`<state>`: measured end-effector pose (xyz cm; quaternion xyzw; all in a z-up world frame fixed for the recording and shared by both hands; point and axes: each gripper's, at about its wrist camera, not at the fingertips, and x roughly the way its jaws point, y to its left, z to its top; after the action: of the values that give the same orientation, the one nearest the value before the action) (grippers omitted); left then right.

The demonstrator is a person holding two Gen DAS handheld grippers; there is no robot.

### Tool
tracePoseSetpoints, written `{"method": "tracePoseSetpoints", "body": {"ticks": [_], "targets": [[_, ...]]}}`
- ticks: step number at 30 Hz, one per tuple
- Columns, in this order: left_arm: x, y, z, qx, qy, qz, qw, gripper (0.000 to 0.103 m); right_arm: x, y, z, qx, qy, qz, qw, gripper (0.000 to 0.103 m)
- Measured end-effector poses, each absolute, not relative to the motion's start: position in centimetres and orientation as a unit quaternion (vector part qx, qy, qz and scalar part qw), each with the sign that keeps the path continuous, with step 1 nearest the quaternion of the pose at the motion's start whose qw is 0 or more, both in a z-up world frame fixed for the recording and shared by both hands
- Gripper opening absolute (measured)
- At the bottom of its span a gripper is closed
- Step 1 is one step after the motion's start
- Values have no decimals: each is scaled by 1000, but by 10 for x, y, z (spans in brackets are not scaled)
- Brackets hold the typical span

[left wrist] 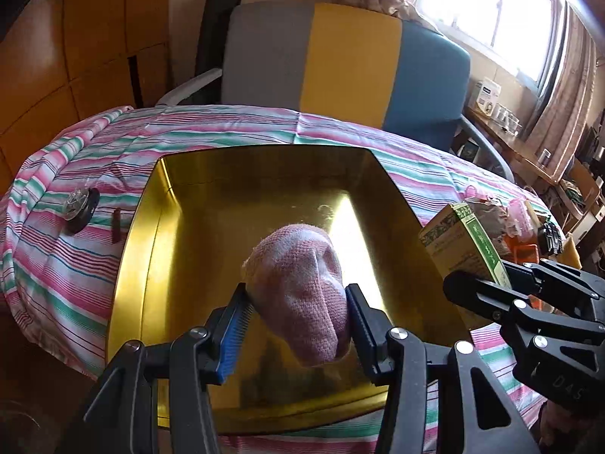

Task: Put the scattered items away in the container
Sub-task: 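Carry both items over the gold tray and open both tools to drop them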

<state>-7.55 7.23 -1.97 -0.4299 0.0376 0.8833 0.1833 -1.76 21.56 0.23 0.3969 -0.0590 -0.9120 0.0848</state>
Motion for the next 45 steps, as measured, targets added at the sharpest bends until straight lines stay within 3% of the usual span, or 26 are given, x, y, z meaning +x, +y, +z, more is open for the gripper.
{"method": "tracePoseSetpoints", "body": {"ticks": [20, 25, 27, 37, 45], "targets": [[-129, 36, -38, -455, 19, 884, 102, 53, -93, 184, -17, 430, -42, -899, 67, 32], [-131, 30, -40, -450, 11, 887, 103, 62, -94, 183, -23, 436, -47, -896, 68, 32], [-130, 28, -38, -448, 3, 888, 103, 63, -93, 183, -24, 438, -50, -895, 69, 39], [-102, 32, -22, -429, -14, 895, 120, 63, -79, 188, -20, 432, -56, -898, 66, 47], [-66, 74, -11, -422, 7, 885, 198, 63, -39, 223, -13, 415, -77, -906, 31, 57]]}}
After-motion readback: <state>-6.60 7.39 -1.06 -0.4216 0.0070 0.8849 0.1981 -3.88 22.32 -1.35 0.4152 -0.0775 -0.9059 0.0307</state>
